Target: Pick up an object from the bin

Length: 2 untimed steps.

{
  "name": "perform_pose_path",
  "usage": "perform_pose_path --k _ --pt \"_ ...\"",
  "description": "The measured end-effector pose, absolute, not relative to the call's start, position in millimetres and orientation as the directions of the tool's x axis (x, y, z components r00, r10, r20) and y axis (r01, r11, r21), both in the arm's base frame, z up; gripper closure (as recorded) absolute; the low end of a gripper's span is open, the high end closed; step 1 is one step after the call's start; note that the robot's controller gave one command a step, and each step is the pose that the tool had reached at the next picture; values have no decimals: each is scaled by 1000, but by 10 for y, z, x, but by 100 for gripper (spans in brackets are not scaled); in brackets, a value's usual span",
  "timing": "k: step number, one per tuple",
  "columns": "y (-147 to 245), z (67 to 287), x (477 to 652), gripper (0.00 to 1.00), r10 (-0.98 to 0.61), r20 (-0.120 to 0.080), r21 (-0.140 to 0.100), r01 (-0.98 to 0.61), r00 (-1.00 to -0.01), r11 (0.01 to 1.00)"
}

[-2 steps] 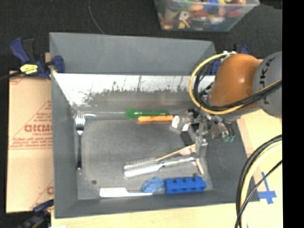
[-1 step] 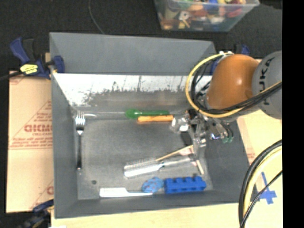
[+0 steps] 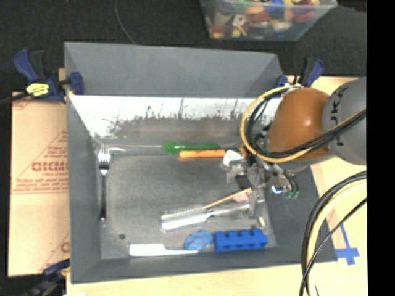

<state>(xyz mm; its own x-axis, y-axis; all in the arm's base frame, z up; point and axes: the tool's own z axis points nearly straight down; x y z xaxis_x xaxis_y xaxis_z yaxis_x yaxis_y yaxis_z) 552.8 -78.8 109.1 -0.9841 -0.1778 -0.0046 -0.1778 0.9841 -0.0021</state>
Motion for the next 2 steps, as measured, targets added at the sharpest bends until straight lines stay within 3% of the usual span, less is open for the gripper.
perform_pose_path --k 1,2 --pt "199 713 5400 0 -539 -16 -12 -539 -842 842" --pt "-1073 718 5717 100 -216 -12 -6 -216 -976 976"
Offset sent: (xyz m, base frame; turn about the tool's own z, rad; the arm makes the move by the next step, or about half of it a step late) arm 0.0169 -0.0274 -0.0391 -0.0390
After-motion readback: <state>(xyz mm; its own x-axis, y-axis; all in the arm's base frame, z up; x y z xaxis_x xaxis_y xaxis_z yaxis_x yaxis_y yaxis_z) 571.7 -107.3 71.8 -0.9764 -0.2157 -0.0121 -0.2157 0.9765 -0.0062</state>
